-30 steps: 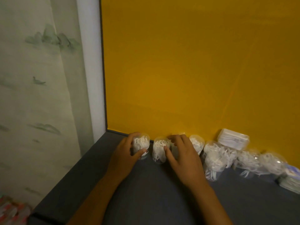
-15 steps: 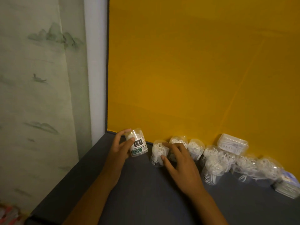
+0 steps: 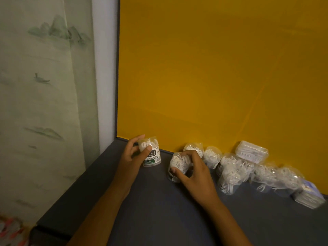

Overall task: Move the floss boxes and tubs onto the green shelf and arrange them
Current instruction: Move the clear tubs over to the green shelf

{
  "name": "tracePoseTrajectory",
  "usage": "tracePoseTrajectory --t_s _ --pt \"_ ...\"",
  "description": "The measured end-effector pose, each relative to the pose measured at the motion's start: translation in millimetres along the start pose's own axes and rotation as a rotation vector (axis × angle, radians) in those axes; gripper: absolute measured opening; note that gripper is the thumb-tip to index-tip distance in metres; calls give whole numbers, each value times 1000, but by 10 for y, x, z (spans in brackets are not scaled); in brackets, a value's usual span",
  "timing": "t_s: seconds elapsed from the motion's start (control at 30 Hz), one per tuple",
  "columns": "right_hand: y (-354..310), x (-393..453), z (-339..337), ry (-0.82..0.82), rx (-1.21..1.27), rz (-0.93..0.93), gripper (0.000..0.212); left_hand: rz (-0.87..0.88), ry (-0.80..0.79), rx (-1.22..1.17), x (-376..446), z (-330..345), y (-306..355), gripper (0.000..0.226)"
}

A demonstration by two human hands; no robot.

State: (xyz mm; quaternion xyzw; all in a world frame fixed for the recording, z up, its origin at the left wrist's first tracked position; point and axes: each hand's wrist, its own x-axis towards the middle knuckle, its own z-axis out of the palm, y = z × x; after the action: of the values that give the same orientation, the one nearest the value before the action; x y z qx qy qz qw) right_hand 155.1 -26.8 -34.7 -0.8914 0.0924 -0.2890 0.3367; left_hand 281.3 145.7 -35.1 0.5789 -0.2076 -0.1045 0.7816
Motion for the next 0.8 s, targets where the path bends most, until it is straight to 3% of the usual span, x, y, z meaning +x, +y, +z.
tracePoseTrajectory --t_s 0.2,0.33,0.53,0.8 --pt "-72 -120 -317 92 82 -16 39 -9 -29 6 -121 140 96 32" --pt "-102 -287 -757 166 62 -37 38 27 -52 1 -303 395 244 42" --pt "-69 -812 -1546 347 177 41 37 62 -188 -11 -841 1040 569 43" --pt "-8 -1837 -2710 458 93 112 36 61 -326 -59 -1686 2080 647 47"
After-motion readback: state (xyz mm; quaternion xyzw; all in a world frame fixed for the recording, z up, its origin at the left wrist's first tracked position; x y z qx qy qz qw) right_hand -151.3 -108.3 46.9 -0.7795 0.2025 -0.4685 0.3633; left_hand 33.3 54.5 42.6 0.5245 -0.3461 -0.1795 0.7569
